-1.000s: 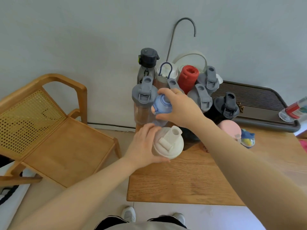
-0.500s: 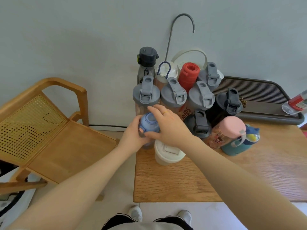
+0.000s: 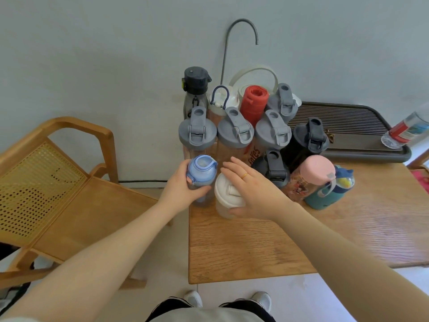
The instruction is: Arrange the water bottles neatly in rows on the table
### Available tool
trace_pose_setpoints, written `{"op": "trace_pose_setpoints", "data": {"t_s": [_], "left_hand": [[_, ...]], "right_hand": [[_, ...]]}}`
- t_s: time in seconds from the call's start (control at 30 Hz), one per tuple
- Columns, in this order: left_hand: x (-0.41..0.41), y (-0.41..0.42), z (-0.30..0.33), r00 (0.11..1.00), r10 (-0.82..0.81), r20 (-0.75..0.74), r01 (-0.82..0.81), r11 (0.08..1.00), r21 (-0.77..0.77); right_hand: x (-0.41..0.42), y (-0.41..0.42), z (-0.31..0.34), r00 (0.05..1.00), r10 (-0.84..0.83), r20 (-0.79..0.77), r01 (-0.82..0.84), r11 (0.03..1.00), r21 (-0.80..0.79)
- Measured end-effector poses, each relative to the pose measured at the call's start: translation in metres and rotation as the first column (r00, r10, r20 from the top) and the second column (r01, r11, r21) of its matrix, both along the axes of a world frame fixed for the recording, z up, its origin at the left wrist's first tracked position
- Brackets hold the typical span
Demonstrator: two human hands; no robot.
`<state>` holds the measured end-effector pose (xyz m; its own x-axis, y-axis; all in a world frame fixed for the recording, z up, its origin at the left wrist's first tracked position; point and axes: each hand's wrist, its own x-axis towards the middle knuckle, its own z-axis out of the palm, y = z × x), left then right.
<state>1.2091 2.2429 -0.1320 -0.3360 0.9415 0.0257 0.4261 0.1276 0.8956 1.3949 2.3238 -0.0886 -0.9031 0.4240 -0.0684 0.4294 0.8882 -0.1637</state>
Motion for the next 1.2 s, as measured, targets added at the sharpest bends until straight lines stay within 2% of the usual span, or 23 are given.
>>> {"op": "trace_pose_setpoints", "data": {"t_s": [0.23, 0.4, 0.63, 0.73, 0.77, 0.83, 0.9, 1.0, 1.1, 1.2], "left_hand": [[-0.003, 0.0, 0.001, 1.0, -0.027, -0.012, 0.027, 0.999, -0.035], [-0.001, 0.0, 0.0, 1.0, -0.009, 0.012, 0.009, 1.0, -0.012], [-0.001, 0.0, -0.001, 1.0, 0.005, 0.006, -0.005, 1.0, -0.014], [-0.001, -0.002, -0.001, 1.0, 0.024, -0.018, -0.024, 1.0, -0.014], [0.0, -0.003, 0.0, 0.998, 0.037, -0.041, -0.037, 0.999, -0.005], [0.002, -0.004, 0.004, 0.99, 0.049, -0.129, -0.046, 0.999, 0.026], [0.003, -0.004, 0.01, 0.97, 0.031, -0.243, -0.018, 0.998, 0.054], [0.003, -0.001, 0.02, 0.918, 0.042, -0.395, -0.006, 0.996, 0.092], [0.007, 0.008, 0.027, 0.758, 0.019, -0.652, 0.098, 0.985, 0.144], [0.019, 0.018, 0.031, 0.615, -0.082, -0.784, 0.286, 0.95, 0.125]], "right_hand": [[-0.003, 0.011, 0.003, 0.986, 0.032, 0.164, -0.071, 0.968, 0.239], [-0.003, 0.023, 0.003, 0.985, 0.077, 0.157, -0.124, 0.941, 0.315], [0.009, 0.023, -0.008, 0.998, -0.061, -0.031, 0.067, 0.954, 0.293], [0.018, 0.016, -0.005, 0.918, -0.335, -0.212, 0.379, 0.898, 0.224], [0.021, 0.017, -0.004, 0.88, -0.418, -0.225, 0.463, 0.86, 0.214], [0.029, 0.02, -0.002, 0.856, -0.503, -0.122, 0.517, 0.834, 0.193], [0.035, 0.026, 0.0, 0.874, -0.486, -0.012, 0.483, 0.864, 0.141], [0.041, 0.032, 0.002, 0.918, -0.394, 0.035, 0.392, 0.918, 0.067], [0.047, 0.031, 0.001, 0.943, -0.333, 0.006, 0.332, 0.94, 0.075], [0.053, 0.033, -0.001, 0.949, -0.308, -0.066, 0.313, 0.945, 0.1]]}}
